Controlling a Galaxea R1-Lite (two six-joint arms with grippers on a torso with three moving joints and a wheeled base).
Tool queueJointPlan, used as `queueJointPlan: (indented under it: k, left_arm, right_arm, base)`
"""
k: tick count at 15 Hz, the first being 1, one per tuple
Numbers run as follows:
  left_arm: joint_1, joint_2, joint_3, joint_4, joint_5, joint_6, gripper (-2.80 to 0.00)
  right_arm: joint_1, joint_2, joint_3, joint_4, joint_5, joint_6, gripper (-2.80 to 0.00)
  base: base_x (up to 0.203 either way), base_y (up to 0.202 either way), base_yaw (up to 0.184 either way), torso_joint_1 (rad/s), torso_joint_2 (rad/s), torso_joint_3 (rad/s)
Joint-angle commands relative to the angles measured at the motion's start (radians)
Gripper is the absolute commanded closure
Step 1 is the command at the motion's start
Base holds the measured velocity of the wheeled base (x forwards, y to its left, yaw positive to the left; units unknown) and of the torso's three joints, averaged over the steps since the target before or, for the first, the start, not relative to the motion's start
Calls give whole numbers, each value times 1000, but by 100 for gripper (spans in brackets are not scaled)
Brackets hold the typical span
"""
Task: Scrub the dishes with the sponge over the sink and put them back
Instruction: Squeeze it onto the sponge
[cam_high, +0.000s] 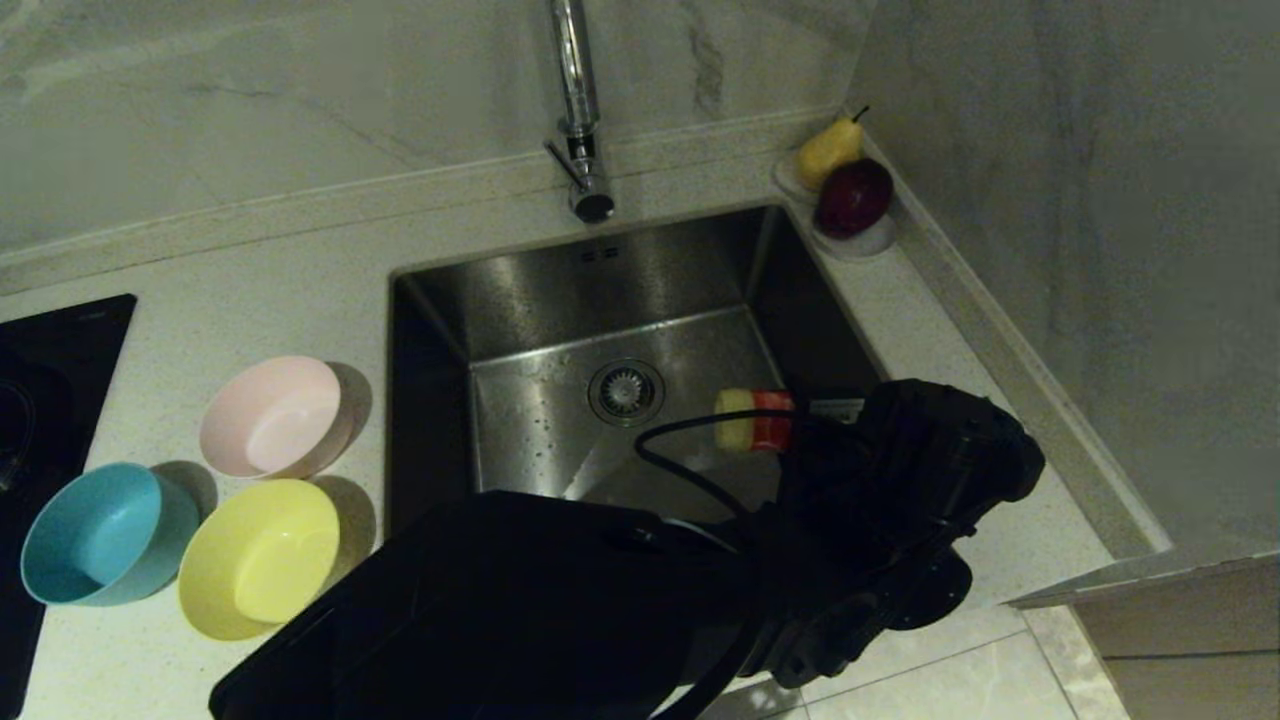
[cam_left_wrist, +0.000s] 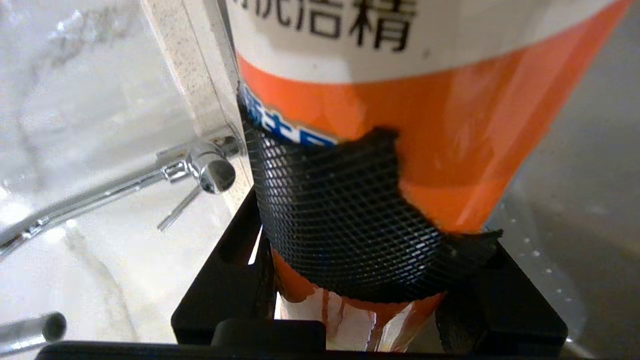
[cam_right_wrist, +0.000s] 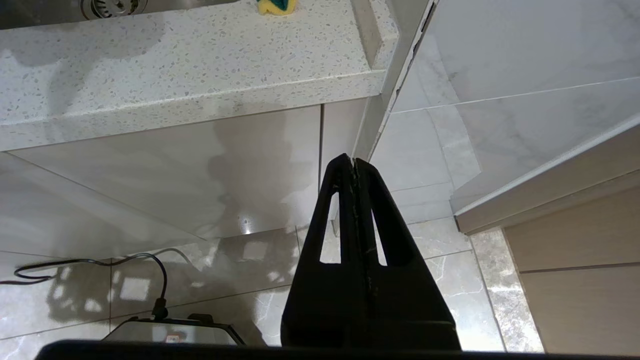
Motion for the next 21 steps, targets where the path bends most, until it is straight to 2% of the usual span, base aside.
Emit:
queueJointPlan:
  k: [1,9,13,18,21]
  left_arm:
    - [1,12,-4,-11,18,8,0]
    - [1,17,-7,-15,42,14,0]
    - [1,14,-14,-55,62,23,0]
    - [1,15,-12,-125,61,108,0]
    - [1,23,-12,-130,59,117,0]
  right_arm:
    - [0,-1,0,0,0,0,0]
    - [-1,-2,0,0,0,0,0]
    - [-1,-2,0,0,0,0,0]
    - [1,-1,0,0,0,0,0]
    - [0,0,0,0,0,0,0]
  base:
    - [0,0,0,0,0,0]
    - [0,0,0,0,0,0]
    - [0,0,0,0,0,0]
    - [0,0,0,0,0,0]
    - [0,0,0,0,0,0]
